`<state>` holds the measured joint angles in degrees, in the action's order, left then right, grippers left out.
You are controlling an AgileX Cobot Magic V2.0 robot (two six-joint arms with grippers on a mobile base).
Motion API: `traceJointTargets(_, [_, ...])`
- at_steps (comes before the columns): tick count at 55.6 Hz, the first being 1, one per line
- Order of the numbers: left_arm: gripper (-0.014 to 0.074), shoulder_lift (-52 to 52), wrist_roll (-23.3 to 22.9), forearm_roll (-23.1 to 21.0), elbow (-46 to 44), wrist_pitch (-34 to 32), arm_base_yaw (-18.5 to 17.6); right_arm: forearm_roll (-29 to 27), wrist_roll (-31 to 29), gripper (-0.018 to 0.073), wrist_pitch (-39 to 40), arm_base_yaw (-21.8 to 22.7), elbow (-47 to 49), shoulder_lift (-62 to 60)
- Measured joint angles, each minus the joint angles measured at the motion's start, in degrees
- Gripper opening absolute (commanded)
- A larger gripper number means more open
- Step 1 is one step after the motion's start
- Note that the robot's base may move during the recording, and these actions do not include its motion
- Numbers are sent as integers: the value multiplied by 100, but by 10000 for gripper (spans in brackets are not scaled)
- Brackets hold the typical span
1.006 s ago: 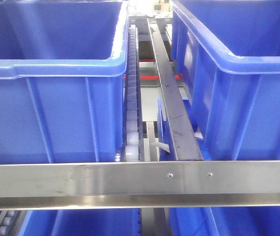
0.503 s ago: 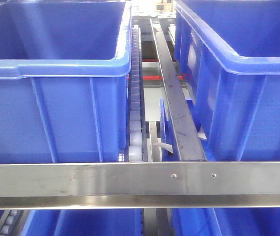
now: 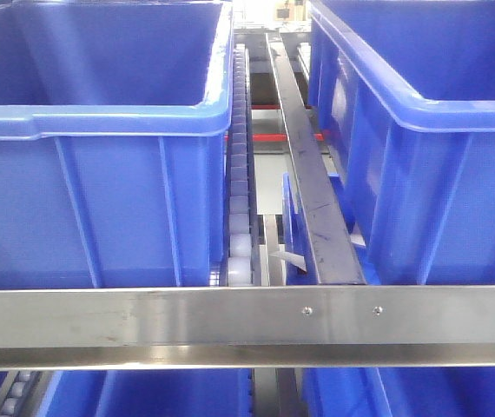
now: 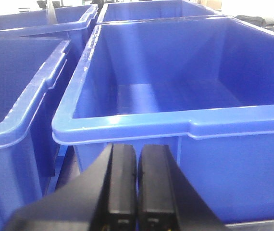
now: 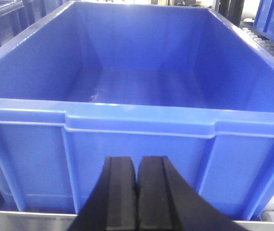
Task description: Pick and sort blue part to right shelf
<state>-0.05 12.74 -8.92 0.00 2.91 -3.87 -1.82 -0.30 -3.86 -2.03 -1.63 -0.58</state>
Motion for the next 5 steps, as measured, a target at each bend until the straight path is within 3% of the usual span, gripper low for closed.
traceJointTargets(5, [124,0,0,0,0,0,0,0,0,49,-10,0,0,0])
